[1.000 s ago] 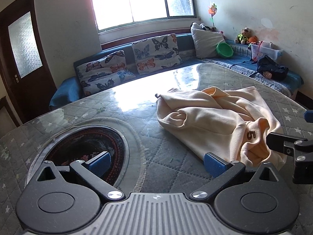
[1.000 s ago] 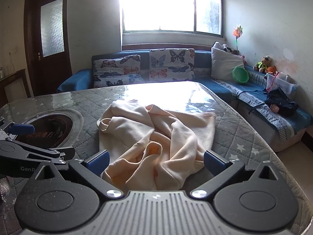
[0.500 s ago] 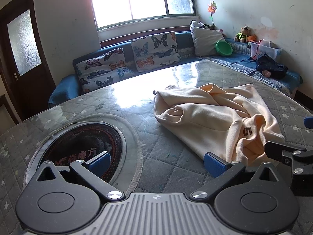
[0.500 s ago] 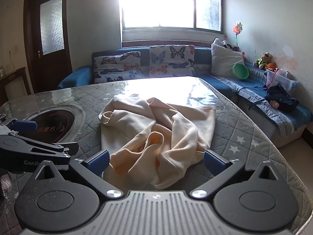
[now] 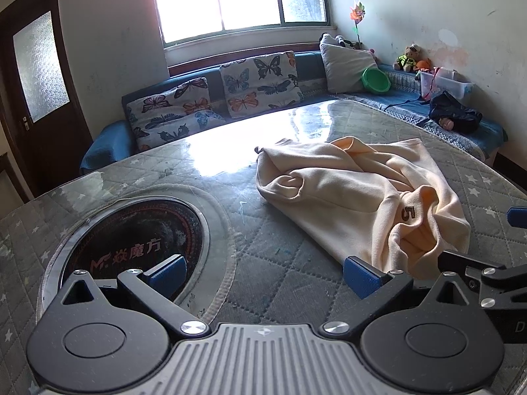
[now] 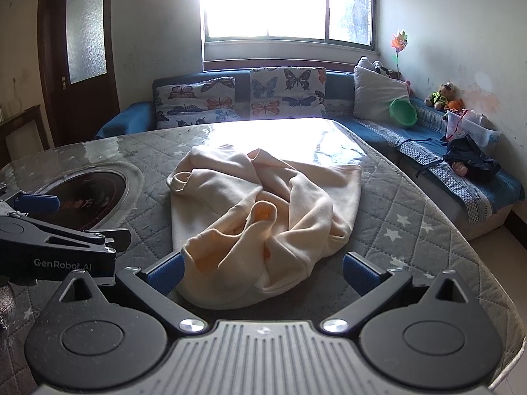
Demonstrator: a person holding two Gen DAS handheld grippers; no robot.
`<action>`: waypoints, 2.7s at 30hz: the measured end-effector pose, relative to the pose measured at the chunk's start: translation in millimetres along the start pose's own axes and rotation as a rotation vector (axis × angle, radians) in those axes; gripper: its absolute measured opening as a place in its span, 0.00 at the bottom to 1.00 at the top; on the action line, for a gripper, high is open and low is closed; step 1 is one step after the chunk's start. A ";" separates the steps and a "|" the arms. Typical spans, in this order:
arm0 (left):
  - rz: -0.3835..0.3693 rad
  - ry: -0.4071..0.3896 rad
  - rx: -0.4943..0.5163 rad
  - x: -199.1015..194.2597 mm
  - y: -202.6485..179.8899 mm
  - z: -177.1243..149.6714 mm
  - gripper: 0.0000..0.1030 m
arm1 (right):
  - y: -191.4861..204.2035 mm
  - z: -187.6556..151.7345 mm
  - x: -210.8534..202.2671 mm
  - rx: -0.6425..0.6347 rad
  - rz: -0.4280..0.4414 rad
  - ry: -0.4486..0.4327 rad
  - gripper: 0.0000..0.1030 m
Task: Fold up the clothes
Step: 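Move both grippers toward the crumpled cream sweatshirt on the table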
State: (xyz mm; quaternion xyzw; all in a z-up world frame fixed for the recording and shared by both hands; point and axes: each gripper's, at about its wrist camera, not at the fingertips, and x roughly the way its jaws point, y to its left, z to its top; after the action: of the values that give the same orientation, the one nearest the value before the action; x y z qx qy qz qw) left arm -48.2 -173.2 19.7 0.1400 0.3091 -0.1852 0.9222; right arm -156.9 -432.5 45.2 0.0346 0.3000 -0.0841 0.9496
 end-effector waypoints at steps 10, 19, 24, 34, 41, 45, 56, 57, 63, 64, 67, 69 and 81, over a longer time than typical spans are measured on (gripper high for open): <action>-0.002 -0.002 -0.002 -5.4 -1.7 0.9 1.00 | -2.9 -2.8 -2.0 0.001 0.005 0.000 1.00; -0.009 0.009 0.000 -1.4 -3.2 4.9 1.00 | -3.7 -1.5 1.2 -0.010 0.010 0.009 1.00; -0.014 0.014 0.002 1.6 -4.7 7.3 1.00 | -4.4 -0.8 3.7 -0.012 0.012 0.018 1.00; -0.023 0.027 0.007 9.5 -6.0 13.5 1.00 | -5.2 4.3 7.7 -0.021 0.021 0.023 1.00; -0.028 0.038 0.007 17.0 -5.4 17.4 1.00 | -5.4 8.2 14.0 -0.025 0.026 0.027 1.00; -0.030 0.047 0.005 22.1 -4.8 19.8 1.00 | -5.7 10.5 18.0 -0.027 0.030 0.034 1.00; -0.039 0.067 0.001 35.7 -3.1 26.2 1.00 | -6.6 16.8 27.7 -0.034 0.050 0.037 1.00; -0.039 0.069 0.001 37.2 -3.1 26.6 1.00 | -7.1 17.2 28.8 -0.034 0.052 0.037 1.00; -0.040 0.081 -0.003 47.0 -2.5 30.4 1.00 | -10.0 20.3 36.7 -0.034 0.061 0.041 1.00; -0.041 0.083 -0.005 48.3 -1.9 31.5 1.00 | -10.2 21.1 38.2 -0.035 0.063 0.042 1.00; -0.043 0.087 -0.010 52.4 -0.1 34.9 1.00 | -11.1 24.6 42.7 -0.037 0.073 0.047 1.00; -0.046 0.089 -0.013 56.1 0.8 36.2 1.00 | -11.9 27.2 45.7 -0.035 0.080 0.049 1.00; -0.081 0.072 -0.033 65.6 7.7 54.7 0.99 | -22.9 44.1 60.4 -0.027 0.092 0.050 1.00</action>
State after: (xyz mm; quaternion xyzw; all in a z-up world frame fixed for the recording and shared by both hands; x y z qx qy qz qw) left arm 32.0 -203.5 22.1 0.1185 0.3506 -0.2121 0.9045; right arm -87.4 -468.5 46.2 0.0379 0.3229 -0.0354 0.9450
